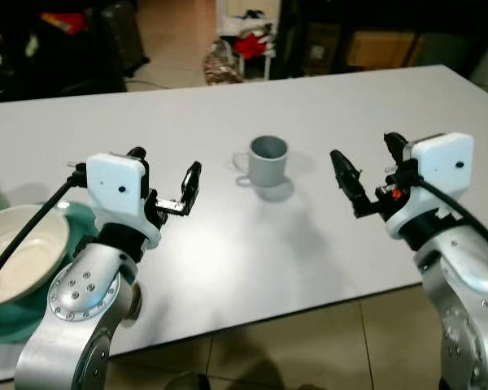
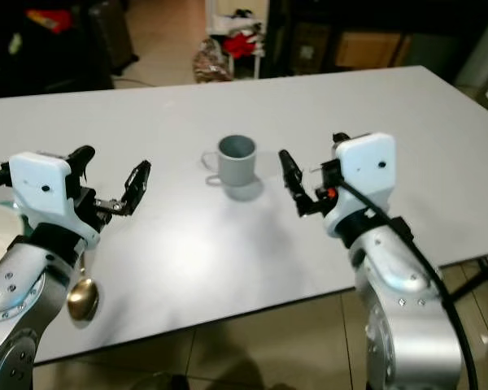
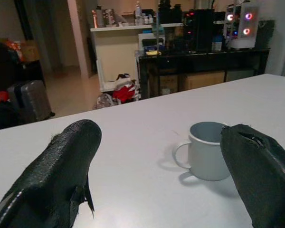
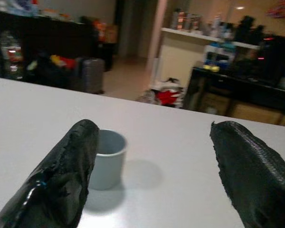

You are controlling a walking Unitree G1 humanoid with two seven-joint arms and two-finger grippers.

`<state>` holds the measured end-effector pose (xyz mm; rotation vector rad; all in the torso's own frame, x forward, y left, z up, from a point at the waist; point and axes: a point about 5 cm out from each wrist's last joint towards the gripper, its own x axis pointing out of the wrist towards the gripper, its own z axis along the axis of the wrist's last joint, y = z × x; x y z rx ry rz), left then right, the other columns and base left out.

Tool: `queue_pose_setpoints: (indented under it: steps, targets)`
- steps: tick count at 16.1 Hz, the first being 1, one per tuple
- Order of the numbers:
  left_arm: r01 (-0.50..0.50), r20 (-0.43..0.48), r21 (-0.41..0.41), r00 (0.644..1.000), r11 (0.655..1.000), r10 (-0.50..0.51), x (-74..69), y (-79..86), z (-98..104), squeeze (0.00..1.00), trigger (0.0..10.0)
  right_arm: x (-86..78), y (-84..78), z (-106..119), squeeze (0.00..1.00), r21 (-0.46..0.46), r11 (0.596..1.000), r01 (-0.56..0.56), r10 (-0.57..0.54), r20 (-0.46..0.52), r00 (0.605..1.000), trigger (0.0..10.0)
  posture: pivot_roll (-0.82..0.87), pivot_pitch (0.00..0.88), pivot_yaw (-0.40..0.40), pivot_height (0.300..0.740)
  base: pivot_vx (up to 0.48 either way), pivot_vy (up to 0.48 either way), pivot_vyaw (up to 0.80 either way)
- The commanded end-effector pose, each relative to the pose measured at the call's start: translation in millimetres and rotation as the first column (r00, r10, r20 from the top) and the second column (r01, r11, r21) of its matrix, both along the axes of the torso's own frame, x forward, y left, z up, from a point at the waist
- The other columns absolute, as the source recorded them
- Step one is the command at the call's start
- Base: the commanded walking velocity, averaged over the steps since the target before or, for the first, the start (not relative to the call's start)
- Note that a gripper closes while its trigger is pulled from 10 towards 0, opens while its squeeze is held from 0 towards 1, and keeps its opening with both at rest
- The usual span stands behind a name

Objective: Setting the table

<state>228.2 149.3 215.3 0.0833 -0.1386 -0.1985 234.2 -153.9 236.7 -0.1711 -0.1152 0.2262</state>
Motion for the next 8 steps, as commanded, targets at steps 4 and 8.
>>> queue_pose_setpoints:
  steps: [4,8]
  targets:
    - [0.000,0.043,-0.012,0.999,1.000,0.000,-0.2,-6.5,9.3,0.00,10.0,-2.2,2.7,3.4,1.00,0.014,1.000,-0.006,0.006,0.033,0.999,10.0,-0.08,0.041,0.045,0.740,0.000,0.000,0.80]
    - [-0.006,0.020,-0.062,1.000,0.998,0.008,-0.3,-4.3,8.5,0.00,10.0,-3.0,7.9,5.2,1.00,0.043,0.999,-0.029,0.026,0.065,0.998,10.0,-0.06,0.034,0.052,0.740,0.000,0.000,0.80]
